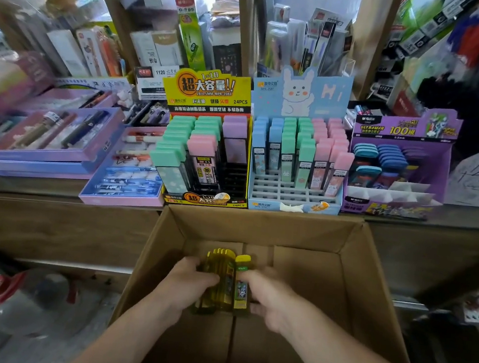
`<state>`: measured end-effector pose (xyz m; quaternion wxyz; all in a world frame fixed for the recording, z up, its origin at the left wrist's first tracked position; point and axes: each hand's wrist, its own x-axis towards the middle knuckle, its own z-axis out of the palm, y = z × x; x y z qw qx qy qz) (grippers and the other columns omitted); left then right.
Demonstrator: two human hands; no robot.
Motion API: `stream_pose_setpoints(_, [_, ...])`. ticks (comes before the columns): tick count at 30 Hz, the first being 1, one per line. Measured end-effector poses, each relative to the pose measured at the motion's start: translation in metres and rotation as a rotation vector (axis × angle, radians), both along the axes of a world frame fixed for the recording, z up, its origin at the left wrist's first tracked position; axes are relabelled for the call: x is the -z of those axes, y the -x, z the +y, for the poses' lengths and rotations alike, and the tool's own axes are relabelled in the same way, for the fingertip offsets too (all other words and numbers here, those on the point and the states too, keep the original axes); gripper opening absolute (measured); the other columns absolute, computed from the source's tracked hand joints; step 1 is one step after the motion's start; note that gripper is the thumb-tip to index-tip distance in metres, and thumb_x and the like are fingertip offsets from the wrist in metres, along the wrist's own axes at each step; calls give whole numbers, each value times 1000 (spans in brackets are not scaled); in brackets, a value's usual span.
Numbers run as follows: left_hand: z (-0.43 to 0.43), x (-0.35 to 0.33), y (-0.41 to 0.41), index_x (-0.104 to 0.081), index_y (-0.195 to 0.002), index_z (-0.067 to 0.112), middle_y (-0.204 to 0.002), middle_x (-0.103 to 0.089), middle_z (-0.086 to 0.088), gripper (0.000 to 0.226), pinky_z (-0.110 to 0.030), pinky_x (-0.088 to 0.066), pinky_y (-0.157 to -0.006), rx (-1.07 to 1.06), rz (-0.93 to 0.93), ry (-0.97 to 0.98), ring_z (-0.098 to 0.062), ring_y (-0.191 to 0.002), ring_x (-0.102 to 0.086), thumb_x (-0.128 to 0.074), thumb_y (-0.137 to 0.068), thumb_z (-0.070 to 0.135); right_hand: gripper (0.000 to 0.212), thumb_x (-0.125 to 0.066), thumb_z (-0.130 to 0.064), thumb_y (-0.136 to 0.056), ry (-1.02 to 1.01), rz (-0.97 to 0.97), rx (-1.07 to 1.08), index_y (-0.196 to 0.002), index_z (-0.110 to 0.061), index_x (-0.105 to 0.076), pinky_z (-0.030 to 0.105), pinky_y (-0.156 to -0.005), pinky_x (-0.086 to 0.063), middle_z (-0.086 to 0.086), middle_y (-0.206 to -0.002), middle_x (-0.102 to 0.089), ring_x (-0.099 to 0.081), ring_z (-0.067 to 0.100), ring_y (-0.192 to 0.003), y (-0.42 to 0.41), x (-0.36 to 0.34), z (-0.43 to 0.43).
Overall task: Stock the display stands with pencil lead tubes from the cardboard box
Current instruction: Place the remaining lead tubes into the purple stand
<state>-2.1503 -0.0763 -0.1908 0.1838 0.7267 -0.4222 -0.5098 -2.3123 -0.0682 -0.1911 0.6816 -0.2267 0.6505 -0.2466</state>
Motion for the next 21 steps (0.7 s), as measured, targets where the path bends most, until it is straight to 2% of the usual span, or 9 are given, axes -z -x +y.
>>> stream_pose_setpoints(2, [1,0,7,-72,-100,20,-87,-73,3,12,-20,-46,-60,-5,17,-5,-8,-84,-66,-73,-89,16,14,-63,-18,-101,4,8,19,-114,-16,-61,23,-65,-55,6,-105,-69,-65,17,-89,2,-1,0])
stream_pose_setpoints(3, [2,-1,11,-75,-88,19,-80,-75,4,4,-21,-48,-61,2,32,-3,-9,-81,-69,-74,-88,15,18,-64,-20,-100,14,17,22,-117,-17,-61,25,-72,-53,6,-110,-68,-64,19,-95,3,0,0])
stream_pose_setpoints(4, [3,-1,14,-77,-80,18,-73,-77,5,9,-22,-50,-62,10,55,-3,-9,-75,-72,-74,-87,13,23,-65,-22,-99,27,31,24,-121,-18,-62,30,-87,-52,6,-117,-68,-63,22,-104,4,3,0])
stream_pose_setpoints(6, [4,-2,21,-78,-75,16,-68,-77,5,14,-26,-54,-65,1,106,-13,-9,-70,-75,-73,-86,10,27,-67,-24,-98,26,34,35,-124,-18,-63,46,-105,-50,10,-124,-68,-63,29,-116,5,3,0])
stream_pose_setpoints(9, [5,-3,27,-76,-85,12,-74,-79,-4,8,-38,-61,-78,-45,174,-33,-23,-84,-77,-73,-88,6,24,-68,-23,-97,12,22,51,-121,-21,-66,53,-103,-53,12,-123,-70,-65,33,-115,7,1,-2])
stream_pose_setpoints(13, [6,-10,28,-74,-99,-2,-98,-77,-25,9,-51,-59,-94,-107,278,-61,-39,-99,-74,-68,-91,-2,30,-69,-22,-97,-2,-10,66,-126,-21,-62,42,-78,-60,10,-120,-69,-68,29,-106,12,-4,-5])
stream_pose_setpoints(15, [6,-11,28,-72,-106,-5,-102,-76,-27,15,-49,-58,-96,-135,317,-57,-39,-102,-72,-67,-91,-5,44,-70,-22,-96,4,-31,64,-138,-23,-55,37,-70,-55,8,-125,-66,-67,27,-106,14,-8,-4])
stream_pose_setpoints(17, [6,-12,29,-70,-111,-5,-99,-77,-25,19,-46,-60,-93,-166,380,-69,-36,-98,-74,-67,-92,-6,54,-71,-20,-96,16,-64,70,-145,-23,-49,38,-71,-54,9,-130,-64,-66,26,-107,17,-12,-3])
stream_pose_setpoints(21, [6,-18,35,-67,-118,-2,-102,-79,-19,25,-47,-60,-89,-175,537,-68,-31,-98,-77,-68,-94,2,38,-70,-18,-97,71,-130,87,-133,-24,-60,38,-77,-54,6,-120,-72,-67,23,-110,29,-22,3])
